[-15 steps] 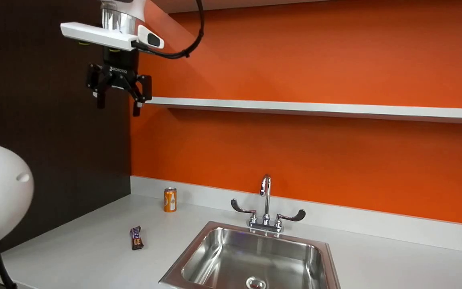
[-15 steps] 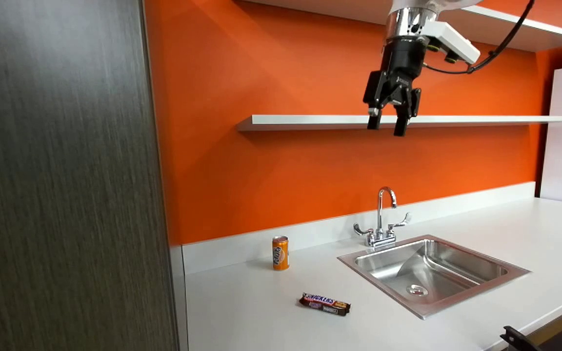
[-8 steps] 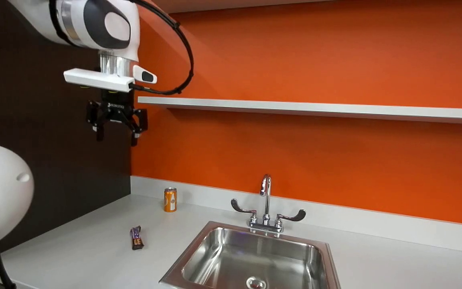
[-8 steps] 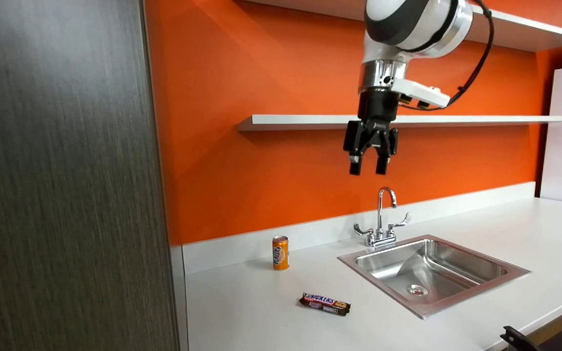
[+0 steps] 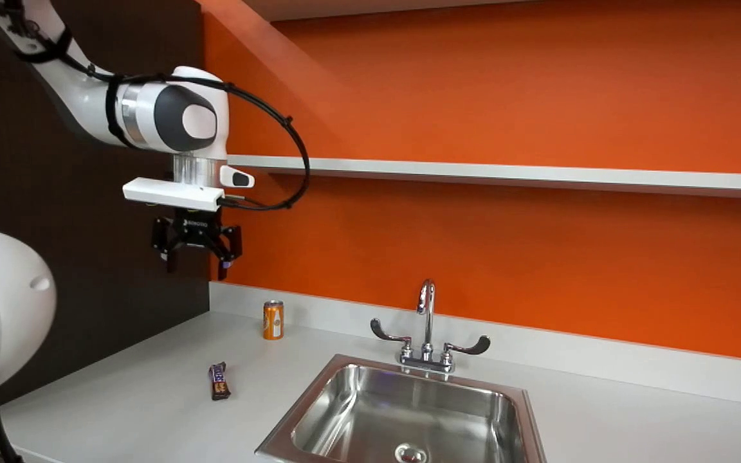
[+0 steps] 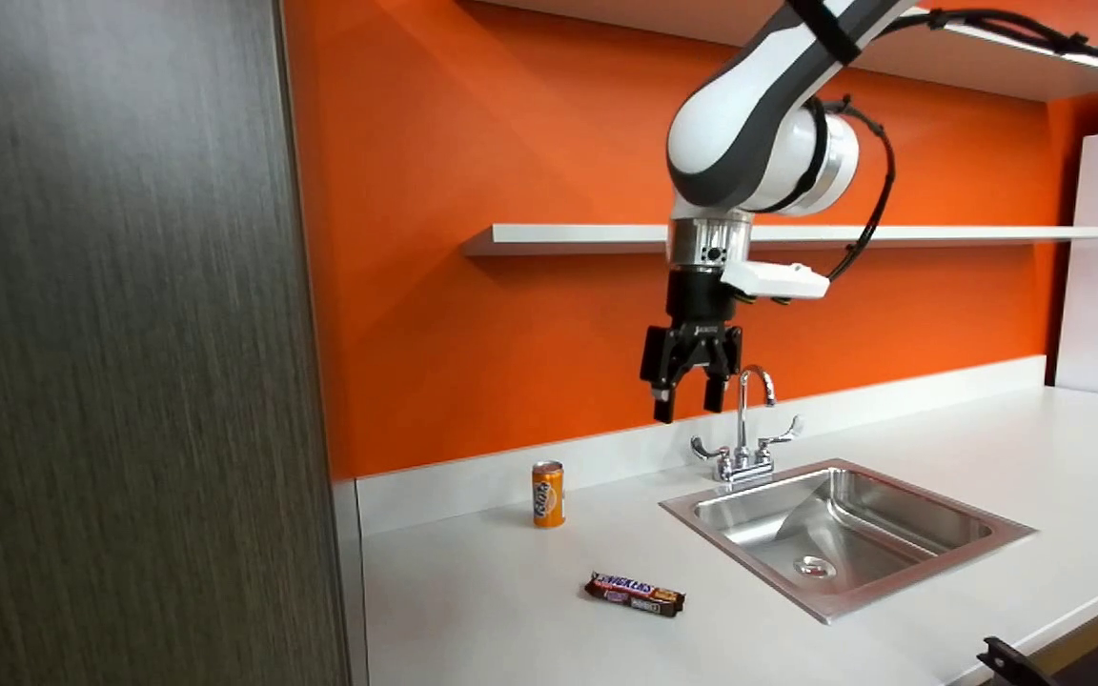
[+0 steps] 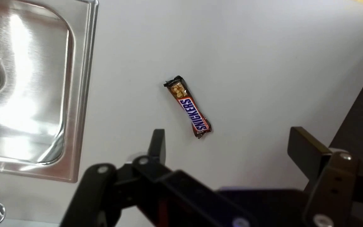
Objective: Put the chocolate bar on the bottom shelf
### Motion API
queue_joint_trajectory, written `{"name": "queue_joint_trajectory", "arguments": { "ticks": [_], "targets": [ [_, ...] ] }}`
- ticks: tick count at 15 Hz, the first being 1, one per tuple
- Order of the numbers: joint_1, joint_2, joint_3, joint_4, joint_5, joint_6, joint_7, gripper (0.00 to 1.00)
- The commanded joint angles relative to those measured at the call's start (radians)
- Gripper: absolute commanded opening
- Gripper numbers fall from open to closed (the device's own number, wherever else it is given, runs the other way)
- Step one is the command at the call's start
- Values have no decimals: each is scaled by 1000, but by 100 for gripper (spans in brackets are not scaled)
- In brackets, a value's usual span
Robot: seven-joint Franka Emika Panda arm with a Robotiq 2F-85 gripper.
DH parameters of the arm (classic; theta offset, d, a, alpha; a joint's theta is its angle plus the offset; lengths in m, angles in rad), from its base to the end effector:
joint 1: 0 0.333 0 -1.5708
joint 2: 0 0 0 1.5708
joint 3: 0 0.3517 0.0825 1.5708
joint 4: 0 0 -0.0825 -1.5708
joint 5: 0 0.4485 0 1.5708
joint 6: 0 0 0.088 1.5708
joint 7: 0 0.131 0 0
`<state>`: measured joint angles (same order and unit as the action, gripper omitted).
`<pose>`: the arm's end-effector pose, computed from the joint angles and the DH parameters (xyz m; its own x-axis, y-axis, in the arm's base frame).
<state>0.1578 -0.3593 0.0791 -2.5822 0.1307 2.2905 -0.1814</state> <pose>0.4434 0.1109 0.3595 0.9436 0.3220 0.0771 0.3269 -0.9429 -0.0631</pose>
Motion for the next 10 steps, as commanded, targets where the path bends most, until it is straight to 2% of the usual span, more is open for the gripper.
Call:
{"name": "queue_joint_trajectory", "arguments": {
  "ticks": [1, 10],
  "targets": [
    [10, 103, 19, 8, -24, 87, 7, 100],
    [11, 362, 28, 44, -33, 263, -34, 100]
  ]
}}
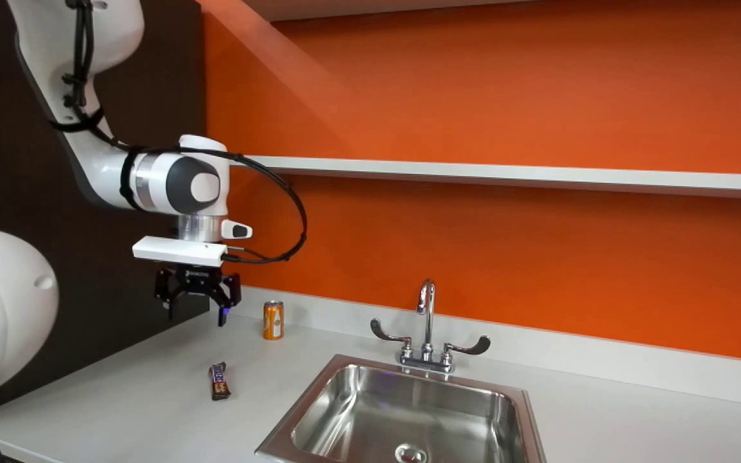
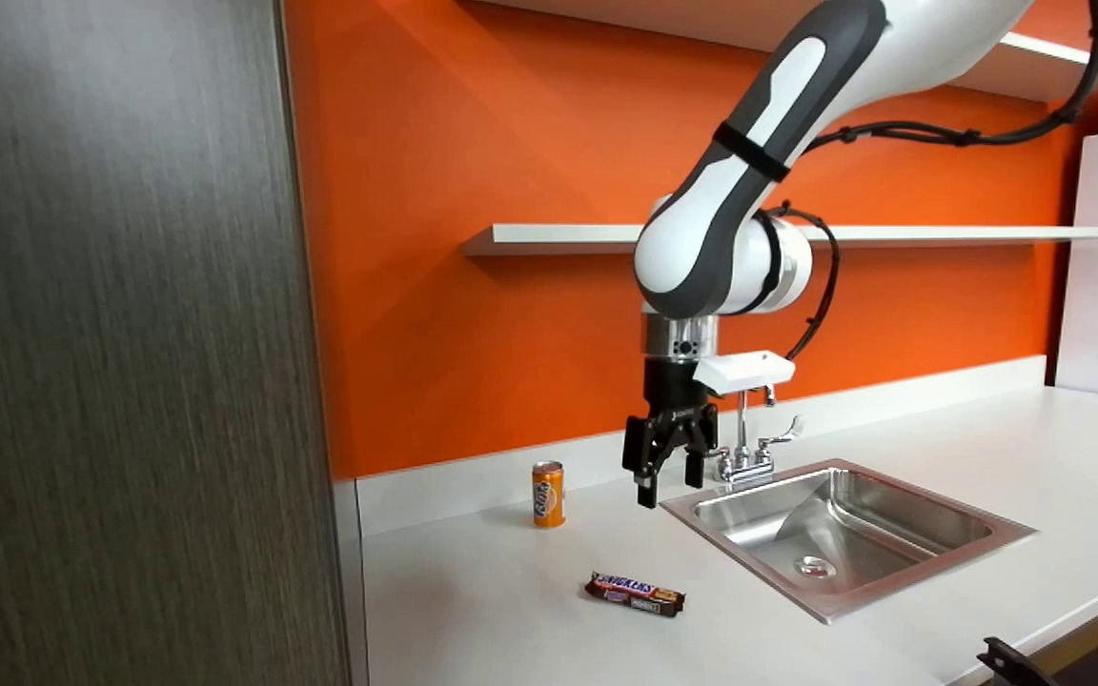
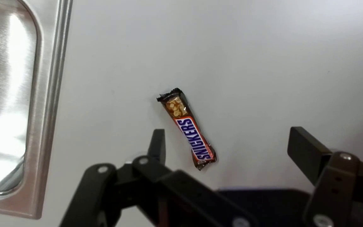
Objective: Put the chocolate bar on the bottom shelf
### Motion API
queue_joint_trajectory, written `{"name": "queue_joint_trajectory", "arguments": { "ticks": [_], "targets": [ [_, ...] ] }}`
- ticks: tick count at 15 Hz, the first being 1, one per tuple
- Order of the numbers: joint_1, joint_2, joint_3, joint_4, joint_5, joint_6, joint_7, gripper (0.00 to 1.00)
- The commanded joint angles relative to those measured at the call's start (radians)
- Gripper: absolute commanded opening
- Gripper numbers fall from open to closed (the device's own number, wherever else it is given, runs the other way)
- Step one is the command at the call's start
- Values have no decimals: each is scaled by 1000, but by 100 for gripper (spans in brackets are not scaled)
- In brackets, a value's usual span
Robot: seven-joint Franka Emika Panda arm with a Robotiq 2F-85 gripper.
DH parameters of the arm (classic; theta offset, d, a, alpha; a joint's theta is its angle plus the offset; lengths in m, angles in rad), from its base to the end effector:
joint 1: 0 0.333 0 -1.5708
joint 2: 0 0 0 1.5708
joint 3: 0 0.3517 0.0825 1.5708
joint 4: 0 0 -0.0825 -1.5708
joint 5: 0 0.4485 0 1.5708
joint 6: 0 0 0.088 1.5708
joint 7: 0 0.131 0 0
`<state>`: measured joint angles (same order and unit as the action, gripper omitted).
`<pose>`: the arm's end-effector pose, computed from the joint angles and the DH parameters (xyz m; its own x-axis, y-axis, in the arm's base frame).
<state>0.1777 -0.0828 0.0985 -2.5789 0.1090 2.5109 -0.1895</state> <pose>0.4607 0.1304 0.2518 0.9295 0.3682 0.0228 0.3689 -0.9279 -0.0540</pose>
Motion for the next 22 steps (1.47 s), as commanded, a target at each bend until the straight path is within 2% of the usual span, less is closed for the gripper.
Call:
{"name": "queue_joint_trajectory", "arguments": {
  "ticks": [1, 10, 22],
  "targets": [
    [-10, 113, 11, 49, -16, 59, -26, 100],
    [-31, 331, 22, 164, -73, 132, -45, 100],
    [-96, 497, 71, 281, -91, 133, -206, 100]
  ]
}}
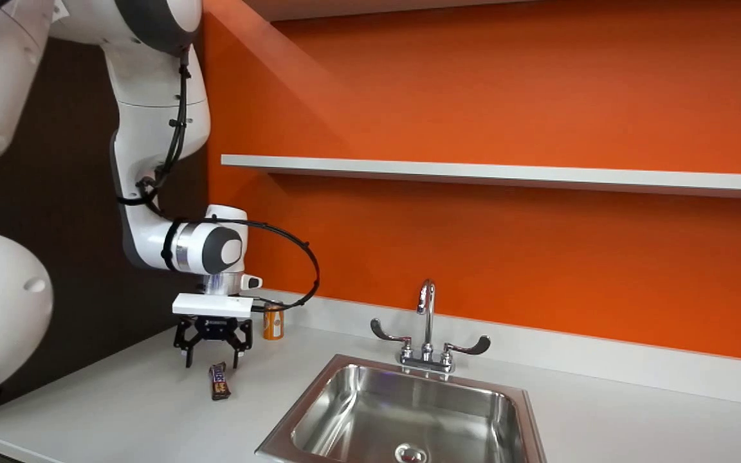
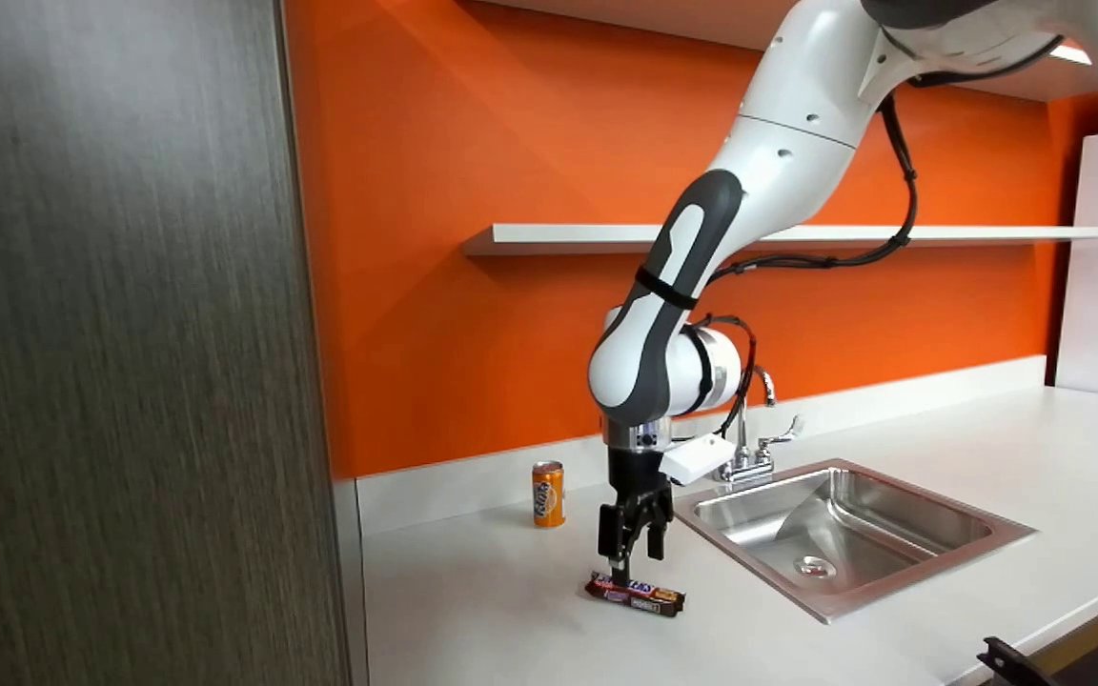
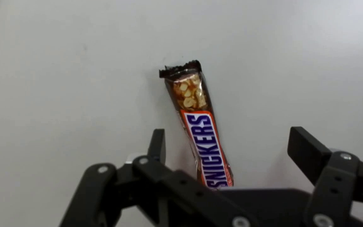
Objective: Put the chocolate bar on the bottom shelf
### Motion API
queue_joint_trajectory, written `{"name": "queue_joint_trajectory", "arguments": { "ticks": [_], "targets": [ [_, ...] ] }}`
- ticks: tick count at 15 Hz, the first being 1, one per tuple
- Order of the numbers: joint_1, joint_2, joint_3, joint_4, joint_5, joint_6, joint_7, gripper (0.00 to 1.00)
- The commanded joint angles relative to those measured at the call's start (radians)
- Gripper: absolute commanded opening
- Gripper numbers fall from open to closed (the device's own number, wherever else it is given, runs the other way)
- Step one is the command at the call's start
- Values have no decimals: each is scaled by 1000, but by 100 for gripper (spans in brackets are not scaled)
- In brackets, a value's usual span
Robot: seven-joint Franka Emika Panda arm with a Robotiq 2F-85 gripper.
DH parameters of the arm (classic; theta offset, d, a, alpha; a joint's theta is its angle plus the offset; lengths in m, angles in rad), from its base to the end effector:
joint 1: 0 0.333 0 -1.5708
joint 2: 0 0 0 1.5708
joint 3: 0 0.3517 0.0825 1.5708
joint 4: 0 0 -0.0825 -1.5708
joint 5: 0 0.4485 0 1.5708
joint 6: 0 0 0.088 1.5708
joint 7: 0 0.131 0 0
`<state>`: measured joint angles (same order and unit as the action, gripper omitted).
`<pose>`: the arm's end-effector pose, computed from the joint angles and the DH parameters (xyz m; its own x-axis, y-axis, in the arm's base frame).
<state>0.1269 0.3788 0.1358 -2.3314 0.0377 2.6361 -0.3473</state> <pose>0.5279 0.1470 0.1212 0.8407 0.5396 -0.0459 0.5348 -0.8405 -0.0867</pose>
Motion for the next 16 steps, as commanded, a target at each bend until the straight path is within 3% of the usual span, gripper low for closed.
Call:
{"name": "queue_joint_trajectory", "arguments": {
  "ticks": [1, 16],
  "targets": [
    [-49, 44, 36, 40, -23, 11, -59, 100],
    [-93, 134, 58, 87, -108, 51, -151, 100]
  ]
}}
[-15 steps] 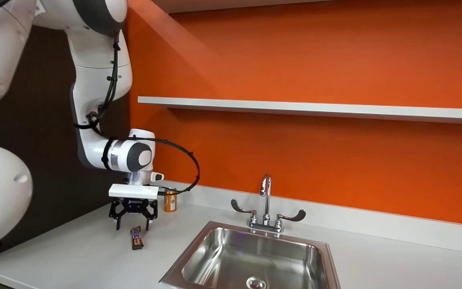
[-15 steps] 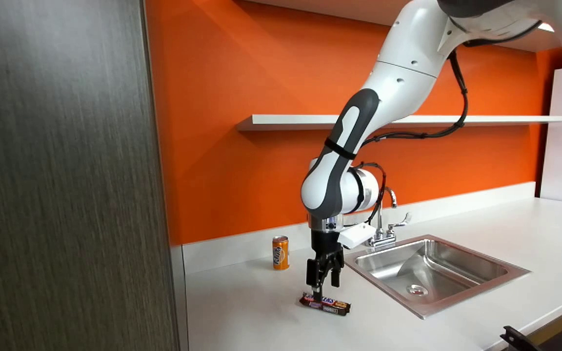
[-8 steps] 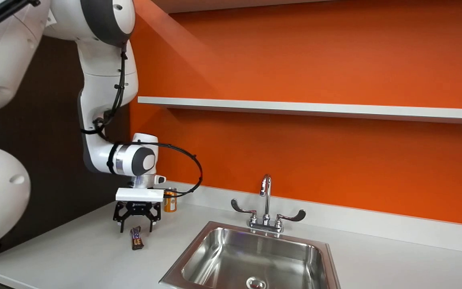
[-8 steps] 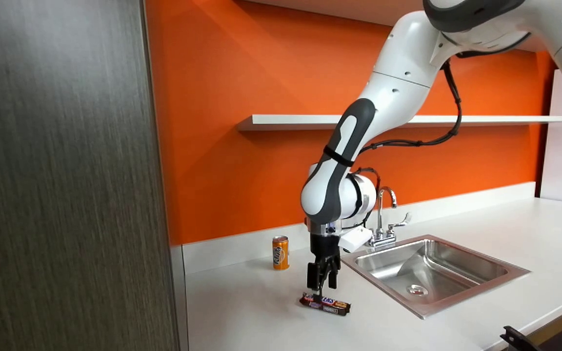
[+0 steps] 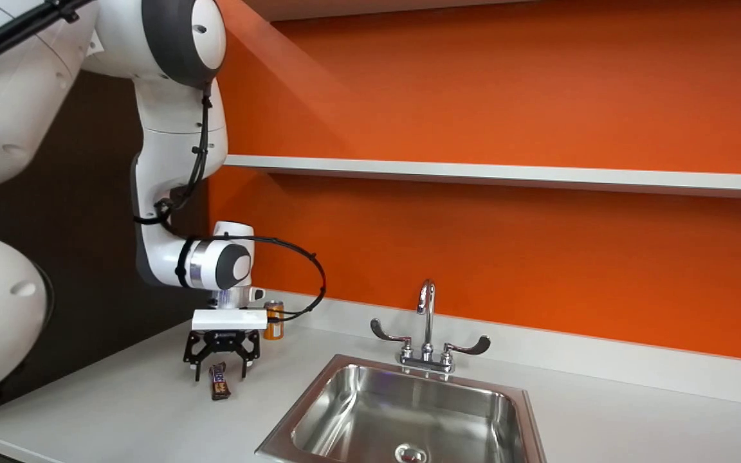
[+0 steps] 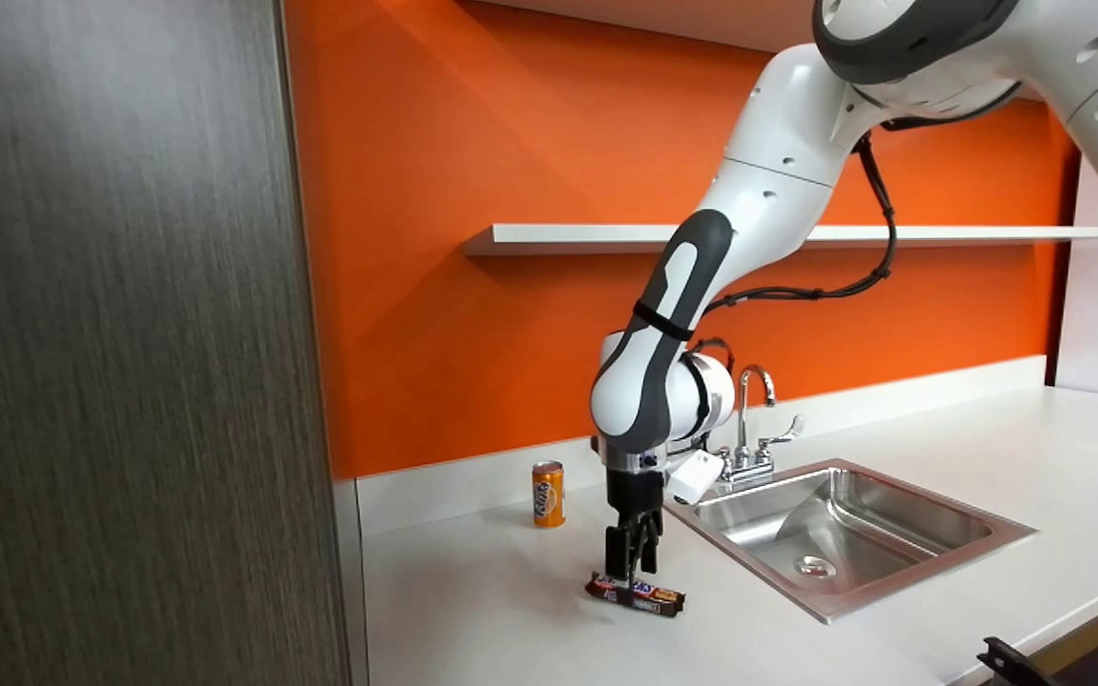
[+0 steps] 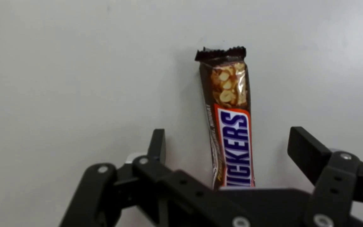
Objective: Put the chocolate bar on the bottom shelf
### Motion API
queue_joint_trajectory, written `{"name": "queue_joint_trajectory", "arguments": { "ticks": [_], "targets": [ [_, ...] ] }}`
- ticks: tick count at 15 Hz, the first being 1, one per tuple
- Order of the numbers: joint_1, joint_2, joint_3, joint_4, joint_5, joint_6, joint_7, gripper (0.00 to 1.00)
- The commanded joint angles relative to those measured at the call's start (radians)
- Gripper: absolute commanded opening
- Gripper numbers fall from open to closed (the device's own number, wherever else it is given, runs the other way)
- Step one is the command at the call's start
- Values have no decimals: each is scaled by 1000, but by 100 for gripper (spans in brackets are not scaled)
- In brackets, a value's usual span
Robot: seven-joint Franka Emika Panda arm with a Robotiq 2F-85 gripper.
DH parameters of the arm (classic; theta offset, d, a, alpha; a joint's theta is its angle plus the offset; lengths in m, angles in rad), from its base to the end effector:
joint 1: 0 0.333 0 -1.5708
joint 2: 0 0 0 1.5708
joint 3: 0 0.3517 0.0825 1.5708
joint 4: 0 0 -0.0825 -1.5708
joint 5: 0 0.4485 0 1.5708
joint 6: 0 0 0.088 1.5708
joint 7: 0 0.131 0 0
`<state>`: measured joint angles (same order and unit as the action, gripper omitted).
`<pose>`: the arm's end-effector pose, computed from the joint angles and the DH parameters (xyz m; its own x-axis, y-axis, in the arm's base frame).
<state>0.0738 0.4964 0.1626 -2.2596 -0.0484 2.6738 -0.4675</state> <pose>0.5459 0.1410 0.0846 0.7425 0.6687 -0.0391 0.6643 -0.7425 -0.0854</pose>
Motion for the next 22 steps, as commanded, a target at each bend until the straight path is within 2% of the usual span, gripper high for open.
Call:
{"name": "queue_joint_trajectory", "arguments": {
  "ticks": [1, 5, 6, 8, 10, 16, 22],
  "targets": [
    [-42, 19, 33, 16, -23, 14, -34, 100],
    [-49, 22, 39, 18, -24, 16, -45, 100],
    [-50, 23, 39, 19, -24, 15, -47, 75],
    [-51, 24, 38, 20, -26, 14, -50, 66],
    [-52, 27, 38, 20, -27, 14, -51, 47],
    [-57, 33, 35, 24, -35, 14, -47, 1],
    [-69, -24, 50, 0, -13, -3, -33, 4]
  ]
}}
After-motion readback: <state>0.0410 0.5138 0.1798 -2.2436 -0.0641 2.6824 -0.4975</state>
